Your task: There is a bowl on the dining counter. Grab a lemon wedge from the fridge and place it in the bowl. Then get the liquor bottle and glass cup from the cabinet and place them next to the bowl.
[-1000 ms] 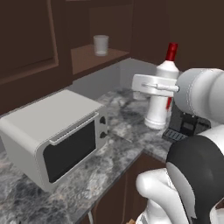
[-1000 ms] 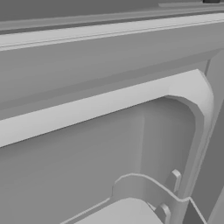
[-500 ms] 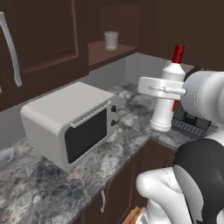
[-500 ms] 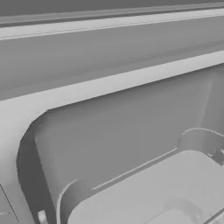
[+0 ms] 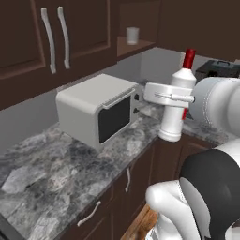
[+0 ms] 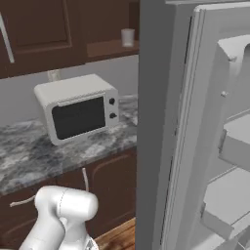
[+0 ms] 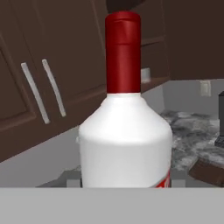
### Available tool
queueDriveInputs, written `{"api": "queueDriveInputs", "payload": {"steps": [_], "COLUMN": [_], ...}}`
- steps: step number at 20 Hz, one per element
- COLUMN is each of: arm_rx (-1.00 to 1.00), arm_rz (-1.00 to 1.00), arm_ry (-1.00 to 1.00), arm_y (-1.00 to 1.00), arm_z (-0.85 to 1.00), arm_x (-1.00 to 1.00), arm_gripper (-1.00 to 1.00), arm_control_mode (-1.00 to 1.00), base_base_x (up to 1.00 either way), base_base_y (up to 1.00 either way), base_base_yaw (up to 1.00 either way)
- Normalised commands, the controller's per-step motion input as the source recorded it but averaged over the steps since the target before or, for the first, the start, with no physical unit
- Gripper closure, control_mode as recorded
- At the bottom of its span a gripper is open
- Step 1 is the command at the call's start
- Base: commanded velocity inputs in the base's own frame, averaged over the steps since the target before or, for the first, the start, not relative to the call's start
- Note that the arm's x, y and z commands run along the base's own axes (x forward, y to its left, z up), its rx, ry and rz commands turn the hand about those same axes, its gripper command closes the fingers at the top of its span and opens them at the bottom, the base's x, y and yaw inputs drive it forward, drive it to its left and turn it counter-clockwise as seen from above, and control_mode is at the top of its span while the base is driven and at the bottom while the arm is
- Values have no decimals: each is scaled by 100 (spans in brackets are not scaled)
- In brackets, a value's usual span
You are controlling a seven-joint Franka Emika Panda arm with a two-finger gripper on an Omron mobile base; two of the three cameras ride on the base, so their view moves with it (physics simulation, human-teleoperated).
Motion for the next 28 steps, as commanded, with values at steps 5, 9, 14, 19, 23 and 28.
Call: {"api": "queueDriveInputs", "payload": {"steps": [5,9,14,19,23,28], "arm_rx": [0,0,0,0,0,0], "arm_rz": [0,0,0,0,0,0], "arm_ry": [0,0,0,0,0,0], "arm_y": [0,0,0,0,0,0], "arm_z": [0,0,0,0,0,0], "arm_x": [0,0,0,0,0,0], "arm_gripper": [100,100,100,100,100,100], "arm_control_mode": [100,100,100,100,100,100], "base_base_x": [-100,-100,-100,-100,-98,-84], "base_base_y": [0,0,0,0,0,0], "base_base_yaw": [-1,-2,-4,-19,-38,-50]}}
